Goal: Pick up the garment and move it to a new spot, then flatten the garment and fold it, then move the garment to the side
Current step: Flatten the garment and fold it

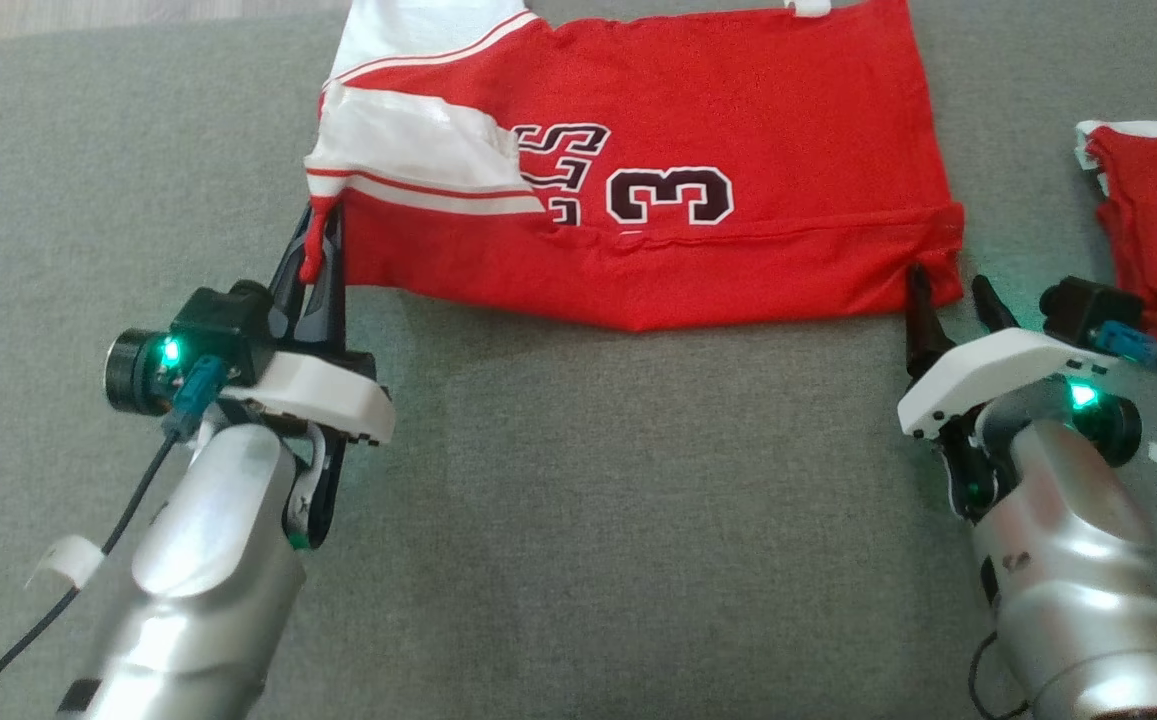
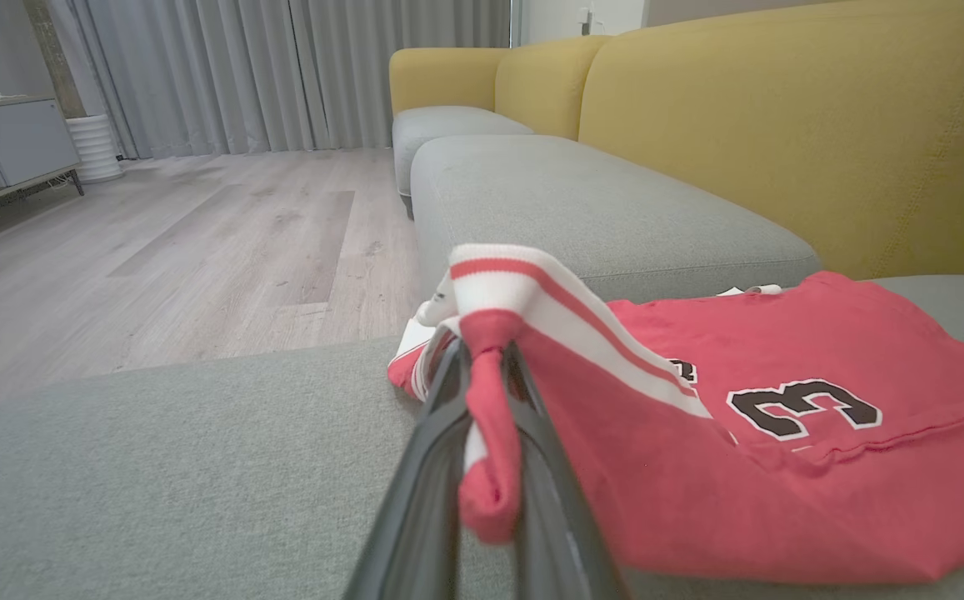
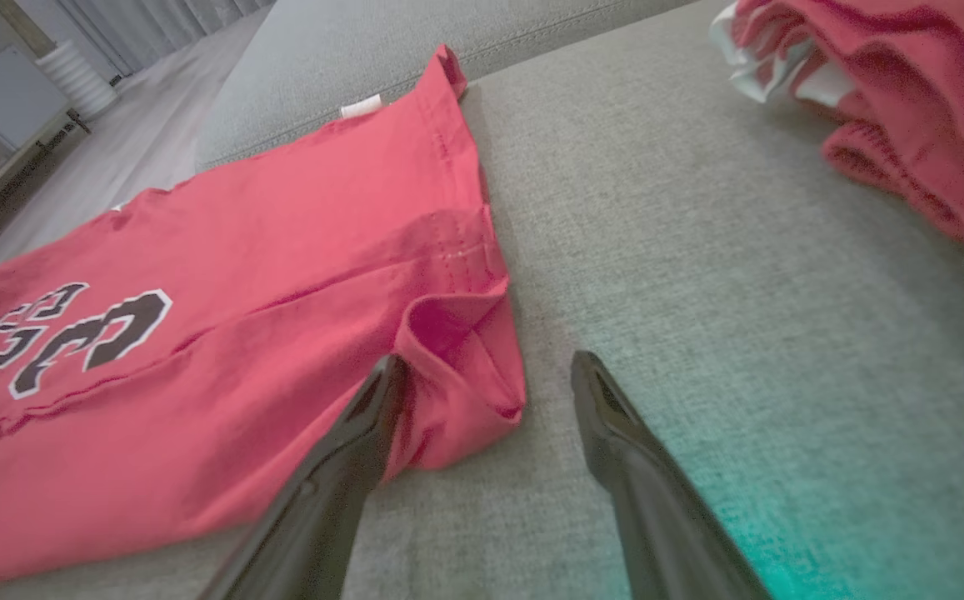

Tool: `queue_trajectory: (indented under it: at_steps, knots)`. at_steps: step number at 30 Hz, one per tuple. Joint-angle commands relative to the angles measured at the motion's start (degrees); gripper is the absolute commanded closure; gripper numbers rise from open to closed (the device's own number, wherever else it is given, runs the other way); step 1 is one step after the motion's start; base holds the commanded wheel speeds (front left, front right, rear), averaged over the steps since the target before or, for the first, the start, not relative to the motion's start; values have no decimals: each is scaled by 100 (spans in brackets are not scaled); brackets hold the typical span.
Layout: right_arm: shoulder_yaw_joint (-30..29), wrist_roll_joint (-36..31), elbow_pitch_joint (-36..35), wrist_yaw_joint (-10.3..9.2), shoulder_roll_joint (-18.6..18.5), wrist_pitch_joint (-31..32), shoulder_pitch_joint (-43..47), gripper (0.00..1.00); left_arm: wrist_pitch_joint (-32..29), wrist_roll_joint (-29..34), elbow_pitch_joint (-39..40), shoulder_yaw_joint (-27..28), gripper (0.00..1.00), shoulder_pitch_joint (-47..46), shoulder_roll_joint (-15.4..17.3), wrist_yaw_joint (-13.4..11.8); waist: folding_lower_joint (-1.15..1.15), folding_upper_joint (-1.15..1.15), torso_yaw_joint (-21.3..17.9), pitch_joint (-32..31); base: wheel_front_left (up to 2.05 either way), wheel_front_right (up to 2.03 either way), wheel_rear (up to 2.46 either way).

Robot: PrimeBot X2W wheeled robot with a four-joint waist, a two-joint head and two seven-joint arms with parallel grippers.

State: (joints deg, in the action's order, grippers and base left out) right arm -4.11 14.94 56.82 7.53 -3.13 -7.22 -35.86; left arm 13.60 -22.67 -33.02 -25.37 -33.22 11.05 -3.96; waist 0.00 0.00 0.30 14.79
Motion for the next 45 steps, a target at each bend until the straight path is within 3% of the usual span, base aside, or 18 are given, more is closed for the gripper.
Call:
queue_trajectory:
  at_steps: [1, 3, 4, 5, 18, 31, 41, 45]
  knots:
    - [86, -173, 114, -4, 25, -105, -226, 0, -5, 30, 235, 159, 100, -109, 147, -6, 0, 0, 41, 35, 0, 0, 0]
    - [93, -348, 435, -4, 25, -143, -348, 0, -36, 41, 288, 142, 100, -88, 169, -35, 0, 0, 63, 44, 0, 0, 0]
    - [91, -435, 579, -4, 25, -165, -399, 65, -60, 50, 305, 127, 100, -76, 182, -47, 0, 0, 69, 42, 0, 0, 0]
    - [82, -508, 704, -4, 25, -201, -449, 100, -78, 52, 321, 118, 100, -62, 193, -56, 0, 0, 73, 35, 0, 0, 0]
    - [132, -683, 1264, -4, 25, -729, -506, 100, -339, -94, 139, 81, 100, 512, 350, -178, 0, 0, -122, -560, 0, 0, 0]
    - [-9, -673, 1296, -4, 25, -551, 315, 100, -641, -269, 227, -65, 100, 1503, 439, -280, 0, 0, -138, -1429, 0, 0, 0]
    - [106, -426, 1024, -4, 25, -313, 916, 100, -967, -310, 768, -271, 100, 2279, 505, -453, 0, 0, -199, -1690, 0, 0, 0]
    - [125, -430, 704, -4, 25, -278, 1135, 100, -788, -359, 931, -197, 100, 2346, 487, -528, 0, 0, -243, -1667, 0, 0, 0]
